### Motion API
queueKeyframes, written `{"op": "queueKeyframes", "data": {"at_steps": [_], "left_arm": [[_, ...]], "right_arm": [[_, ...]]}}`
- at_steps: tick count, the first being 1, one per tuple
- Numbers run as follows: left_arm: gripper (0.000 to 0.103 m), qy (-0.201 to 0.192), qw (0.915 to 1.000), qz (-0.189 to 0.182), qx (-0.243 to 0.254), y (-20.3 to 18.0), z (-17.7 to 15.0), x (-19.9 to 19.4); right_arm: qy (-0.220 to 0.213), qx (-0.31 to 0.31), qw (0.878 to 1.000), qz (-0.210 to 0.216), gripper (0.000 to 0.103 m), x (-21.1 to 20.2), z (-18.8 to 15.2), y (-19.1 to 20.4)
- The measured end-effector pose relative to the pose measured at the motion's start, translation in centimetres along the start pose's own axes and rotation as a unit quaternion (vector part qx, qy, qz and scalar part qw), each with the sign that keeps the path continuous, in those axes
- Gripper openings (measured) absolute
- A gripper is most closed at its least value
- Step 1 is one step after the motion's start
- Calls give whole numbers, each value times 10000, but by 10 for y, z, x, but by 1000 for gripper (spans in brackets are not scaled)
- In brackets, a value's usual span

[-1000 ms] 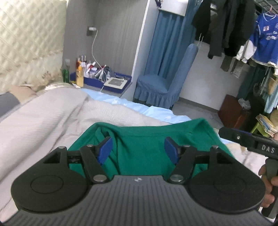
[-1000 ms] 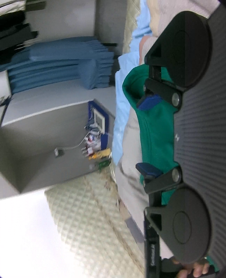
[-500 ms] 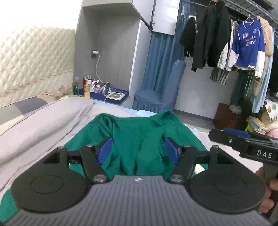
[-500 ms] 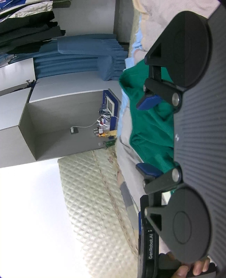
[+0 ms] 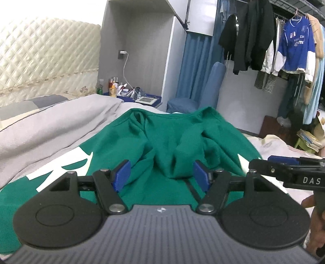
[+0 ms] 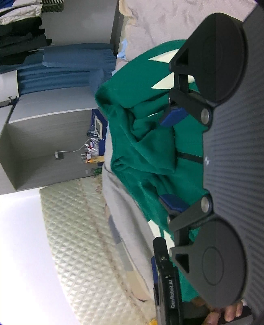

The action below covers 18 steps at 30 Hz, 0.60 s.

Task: Fold large clothes
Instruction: 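Lower the sweatshirt onto the bed and open both grippers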

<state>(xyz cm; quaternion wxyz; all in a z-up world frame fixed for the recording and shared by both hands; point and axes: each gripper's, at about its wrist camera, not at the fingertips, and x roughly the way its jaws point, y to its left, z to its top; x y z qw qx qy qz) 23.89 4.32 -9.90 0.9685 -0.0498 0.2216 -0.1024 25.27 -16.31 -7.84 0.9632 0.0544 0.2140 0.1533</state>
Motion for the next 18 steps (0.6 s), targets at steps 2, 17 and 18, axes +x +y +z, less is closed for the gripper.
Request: {"op": "queueKeyframes", "data": {"at_steps": [2, 17, 18], "left_arm": [[80, 8, 9999, 30, -112, 10, -1, 9], [85, 226, 9955, 260, -879, 81, -1, 58], [85, 239, 9952, 273, -910, 84, -1, 61]], "right_arm": [[54, -51, 9999, -89, 80, 12, -1, 1], [476, -358, 9982, -108, 103, 125, -10, 8], [505, -453, 9974, -227, 103, 136, -11, 11]]}}
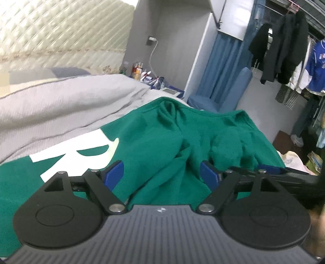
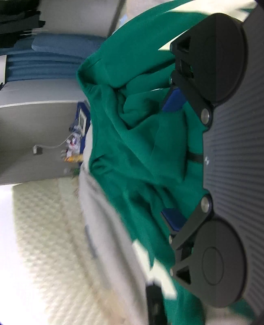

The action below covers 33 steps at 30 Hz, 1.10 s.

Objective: Fold large clothes

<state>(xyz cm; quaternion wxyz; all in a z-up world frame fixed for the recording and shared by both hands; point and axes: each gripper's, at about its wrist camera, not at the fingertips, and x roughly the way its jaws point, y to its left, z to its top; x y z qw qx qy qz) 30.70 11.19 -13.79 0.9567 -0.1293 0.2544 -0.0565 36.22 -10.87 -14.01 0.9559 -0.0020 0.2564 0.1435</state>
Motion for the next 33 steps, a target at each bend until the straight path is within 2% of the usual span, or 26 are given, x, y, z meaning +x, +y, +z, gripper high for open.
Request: {"op": "queueKeyframes", "data": {"at_steps": [2, 3, 4, 6, 7, 8, 9, 12, 16, 20, 23, 29, 33], "left_arm": [[85, 40, 10000, 34, -80, 6, -1, 5], [85, 59, 9999, 7, -131, 8, -2, 7], [85, 87, 9998, -29, -181, 10, -4, 9], [85, 169, 9994, -104, -282, 14, -7, 14], [85, 189, 9992, -150, -310, 15, -7, 16], [85, 205, 9990, -199, -330, 15, -8, 18], [85, 201, 9990, -229, -340, 14, -10, 19], [85, 185, 9987, -348, -333, 11, -12, 25], [85, 167, 9983, -489, -278, 7, -17, 37], [85, 63, 9984, -553, -94, 3, -19, 49], [85, -295, 9969, -721, 80, 0, -27, 52], [85, -430, 9958, -762, 287, -3, -38, 79], [85, -437, 9962, -752, 104, 3, -44, 95]], "right_arm": [[86, -216, 9997, -83, 102, 28, 0, 7], [168, -354, 9991, -178, 95, 41, -2, 10], [254, -466, 9983, -246, 80, 53, -2, 13], [536, -699, 9950, -467, 62, 77, -2, 17], [591, -776, 9933, -620, 44, 84, 0, 19], [574, -860, 9919, -737, 33, 89, 5, 20], [539, -968, 9905, -818, 14, 91, 12, 21], [205, -1182, 9880, -969, 12, 93, 52, 19], [-188, -1055, 9884, -1073, 11, 107, 136, 1], [-492, -958, 9859, -1280, 11, 145, 218, -18], [-692, -973, 9808, -1541, 11, 184, 261, -31], [-757, -695, 9747, -1987, 11, 259, 307, -66], [-539, -521, 9730, -2183, 11, 306, 303, -93]]}}
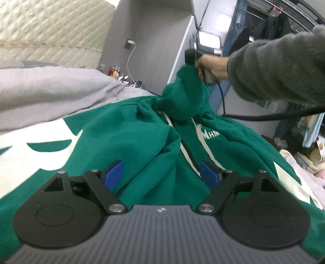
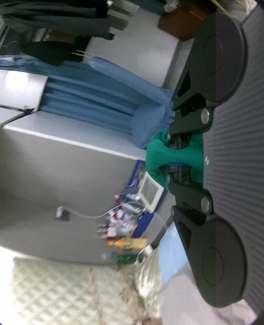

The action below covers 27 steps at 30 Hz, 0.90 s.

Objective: Fold large clothes

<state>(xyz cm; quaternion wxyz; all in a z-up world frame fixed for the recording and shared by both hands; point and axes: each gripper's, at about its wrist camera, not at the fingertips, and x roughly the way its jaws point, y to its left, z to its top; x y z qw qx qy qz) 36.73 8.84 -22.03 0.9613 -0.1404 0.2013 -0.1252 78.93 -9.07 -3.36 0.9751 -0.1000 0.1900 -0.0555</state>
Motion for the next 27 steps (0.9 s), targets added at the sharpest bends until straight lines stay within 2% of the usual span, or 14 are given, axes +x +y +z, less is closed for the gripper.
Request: {"op": "queueKeyframes", "data": {"at_steps": [6, 11, 12, 13, 14, 15, 16, 19, 25, 27], "left_arm": [[89, 200, 9995, -132, -197, 9, -8, 19], [89, 209, 9993, -160, -250, 11, -7, 22], [89, 200, 9993, -172, -261, 11, -7, 22], [89, 198, 9993, -177, -273, 12, -6, 20], [89, 193, 9993, -172, -280, 12, -6, 19], [89, 183, 9993, -171, -277, 12, -5, 16], [89, 174, 9993, -173, -266, 12, -4, 14], [89, 147, 9994, -144, -262, 12, 0, 5], [89, -25, 9987, -219, -467, 18, 14, -21], [89, -153, 9988, -110, -445, 19, 19, -32]], "right_arm": [[473, 293, 9984, -126, 12, 53, -45, -10], [647, 533, 9964, 104, 17, 50, -71, -18], [655, 561, 9962, 134, 26, 43, -74, -19], [668, 599, 9958, 170, 40, 39, -75, -20], [645, 677, 9954, 218, 49, 28, -77, -23], [590, 780, 9949, 254, 62, 17, -78, -27], [540, 874, 9943, 298, 65, 10, -80, -31], [594, 1073, 9913, 487, 65, -25, -90, -41], [596, 911, 9917, 682, 65, -118, -113, -66], [608, 933, 9913, 696, 65, -148, -118, -80]]}}
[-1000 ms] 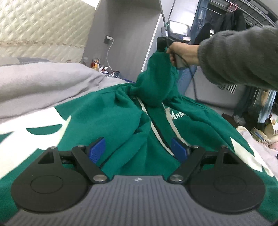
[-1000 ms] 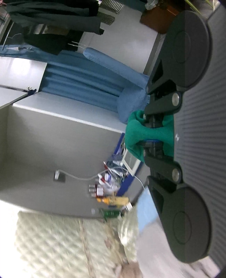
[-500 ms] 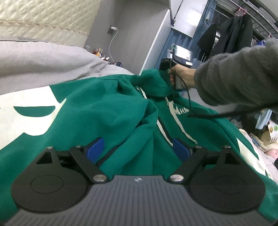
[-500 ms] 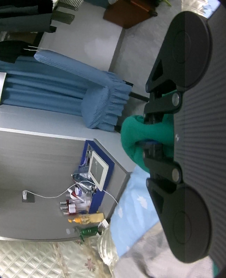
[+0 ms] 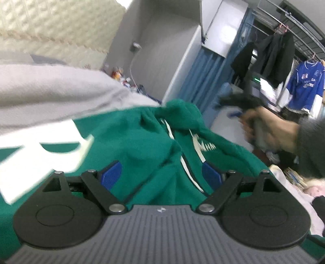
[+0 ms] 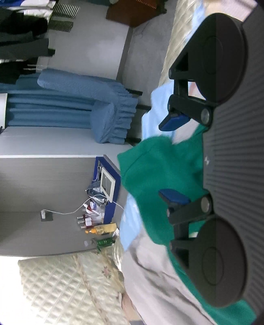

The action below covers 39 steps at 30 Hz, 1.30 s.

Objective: Fold large clothes

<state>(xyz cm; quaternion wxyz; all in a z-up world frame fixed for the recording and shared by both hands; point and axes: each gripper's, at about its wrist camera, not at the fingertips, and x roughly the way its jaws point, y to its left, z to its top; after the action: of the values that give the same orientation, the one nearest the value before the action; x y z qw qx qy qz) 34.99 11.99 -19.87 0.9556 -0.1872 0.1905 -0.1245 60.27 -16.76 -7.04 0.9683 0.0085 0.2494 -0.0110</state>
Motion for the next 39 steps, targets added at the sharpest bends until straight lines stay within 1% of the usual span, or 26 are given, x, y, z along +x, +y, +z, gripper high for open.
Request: {"op": "queueKeyframes", "data": {"at_steps": [2, 4, 6, 9, 11, 13, 14, 16, 19, 21, 23, 26, 28, 30, 34, 35, 38, 39], "left_arm": [[89, -96, 9999, 74, -33, 1, 6, -8], [89, -283, 9992, 273, -3, -2, 10, -17], [89, -308, 9992, 238, -68, -3, 13, -23], [89, -282, 9991, 304, -68, -7, 14, -31], [89, -291, 9991, 314, -61, -10, 14, -39], [89, -257, 9990, 343, -104, -12, 14, -47], [89, -220, 9991, 347, -95, -13, 12, -51], [89, -150, 9989, 436, -40, -16, 10, -60], [89, -86, 9974, 715, -46, -21, 7, -75], [89, -54, 9959, 858, -272, -18, 6, -84], [89, 72, 9925, 1061, -598, -11, 5, -90], [89, 147, 9836, 1284, -1261, 5, 4, -103], [89, 142, 9752, 1409, -1704, 17, 5, -114], [89, 66, 9651, 1580, -2089, 26, 5, -126], [89, -70, 9450, 1928, -2641, 42, 1, -149], [89, -123, 9400, 2019, -2747, 46, 0, -154], [89, -213, 9211, 2303, -3131, 59, -4, -167], [89, -233, 9143, 2363, -3282, 64, -6, -168]], "right_arm": [[-54, 56, 10000, 18, 65, -34, -7, -10], [-94, 48, 9999, 37, 65, -65, -15, -18], [-78, 44, 9999, 90, 65, -99, -27, -22], [32, 159, 9995, 270, 65, -144, -53, -27], [322, 187, 9988, 317, 65, -168, -72, -33], [830, 271, 9960, 200, 65, -183, -92, -40], [1063, 400, 9933, 201, 65, -191, -103, -46], [1391, 693, 9876, 235, 65, -205, -125, -61], [1629, 779, 9831, 305, 65, -227, -152, -75], [1741, 774, 9812, 324, 65, -236, -165, -83], [1872, 924, 9774, 338, 65, -245, -178, -91], [2076, 1212, 9698, 409, 65, -253, -191, -105], [2138, 1355, 9665, 415, 67, -254, -196, -111], [2169, 1517, 9633, 449, 72, -258, -204, -115], [2149, 1834, 9583, 437, 74, -263, -214, -128], [2086, 2010, 9564, 364, 75, -262, -216, -134], [1945, 2357, 9520, -149, 76, -266, -222, -148], [1932, 2475, 9491, -259, 76, -265, -223, -153]]}}
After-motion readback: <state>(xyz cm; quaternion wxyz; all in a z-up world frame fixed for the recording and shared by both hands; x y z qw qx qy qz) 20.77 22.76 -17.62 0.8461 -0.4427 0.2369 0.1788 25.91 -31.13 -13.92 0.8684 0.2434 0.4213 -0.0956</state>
